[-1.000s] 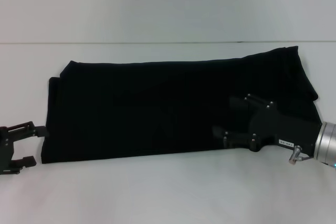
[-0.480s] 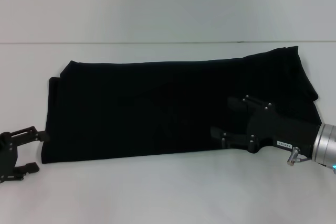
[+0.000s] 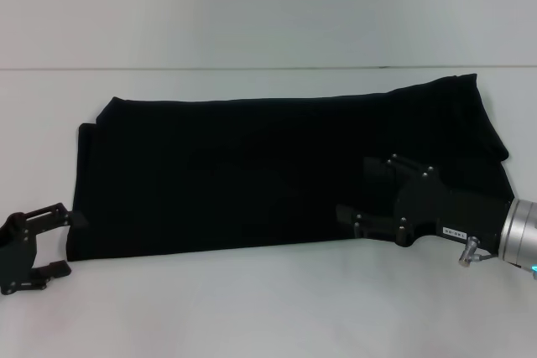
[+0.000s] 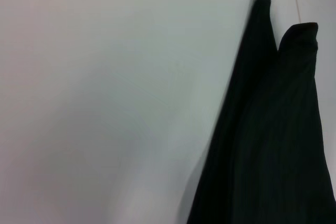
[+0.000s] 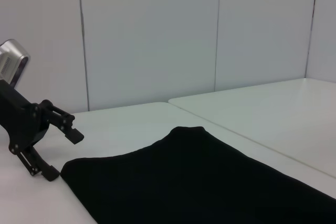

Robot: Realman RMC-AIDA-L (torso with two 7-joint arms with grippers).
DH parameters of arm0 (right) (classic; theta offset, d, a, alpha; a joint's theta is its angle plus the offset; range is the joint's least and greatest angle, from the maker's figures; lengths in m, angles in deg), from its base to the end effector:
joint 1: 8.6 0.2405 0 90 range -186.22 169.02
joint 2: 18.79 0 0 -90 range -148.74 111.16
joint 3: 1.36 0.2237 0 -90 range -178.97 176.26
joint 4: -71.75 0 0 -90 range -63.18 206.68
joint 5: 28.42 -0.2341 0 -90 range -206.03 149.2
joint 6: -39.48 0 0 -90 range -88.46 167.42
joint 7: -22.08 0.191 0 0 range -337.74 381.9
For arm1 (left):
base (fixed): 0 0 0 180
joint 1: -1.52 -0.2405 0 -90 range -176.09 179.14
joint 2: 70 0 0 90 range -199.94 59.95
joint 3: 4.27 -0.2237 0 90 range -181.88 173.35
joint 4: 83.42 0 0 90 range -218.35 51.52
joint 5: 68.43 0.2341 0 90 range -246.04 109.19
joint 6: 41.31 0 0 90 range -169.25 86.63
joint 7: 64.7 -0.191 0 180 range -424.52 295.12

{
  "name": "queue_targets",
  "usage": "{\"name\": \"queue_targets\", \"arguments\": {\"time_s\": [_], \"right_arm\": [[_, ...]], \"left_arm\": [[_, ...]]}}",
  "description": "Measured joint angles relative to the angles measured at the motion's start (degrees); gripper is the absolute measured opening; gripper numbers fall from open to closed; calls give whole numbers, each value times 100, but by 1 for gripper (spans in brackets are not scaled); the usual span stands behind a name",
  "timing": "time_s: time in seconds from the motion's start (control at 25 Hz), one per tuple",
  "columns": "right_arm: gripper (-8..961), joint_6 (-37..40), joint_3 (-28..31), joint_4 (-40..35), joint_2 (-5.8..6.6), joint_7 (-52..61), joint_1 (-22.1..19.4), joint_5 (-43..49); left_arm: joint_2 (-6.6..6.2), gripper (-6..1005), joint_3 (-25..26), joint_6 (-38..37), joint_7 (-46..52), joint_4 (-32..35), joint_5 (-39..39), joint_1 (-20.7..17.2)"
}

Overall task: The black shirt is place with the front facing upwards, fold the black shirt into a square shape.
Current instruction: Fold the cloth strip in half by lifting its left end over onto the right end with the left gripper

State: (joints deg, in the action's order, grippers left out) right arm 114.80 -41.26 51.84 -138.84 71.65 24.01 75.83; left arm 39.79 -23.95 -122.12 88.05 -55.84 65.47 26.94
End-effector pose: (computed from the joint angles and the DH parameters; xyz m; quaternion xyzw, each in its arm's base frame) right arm 0.2444 0.3602 -0.0762 -0.9337 0.1190 0.2465 0.2308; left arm -0.3729 0.3213 0.0277 -0.4884 -0.8293 -0.2454 0.1159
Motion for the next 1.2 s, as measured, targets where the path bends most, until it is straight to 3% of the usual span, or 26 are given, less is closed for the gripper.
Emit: {"name": "queue_targets", "arguments": {"time_s": [1.12, 1.2], "right_arm": [[925, 16, -8, 85, -9, 0, 39, -1], [925, 18, -8, 85, -9, 0, 49, -1]], "left_arm": [[43, 935, 21, 393, -96, -259, 48, 542], [35, 894, -73, 341, -185, -240, 53, 585]]}}
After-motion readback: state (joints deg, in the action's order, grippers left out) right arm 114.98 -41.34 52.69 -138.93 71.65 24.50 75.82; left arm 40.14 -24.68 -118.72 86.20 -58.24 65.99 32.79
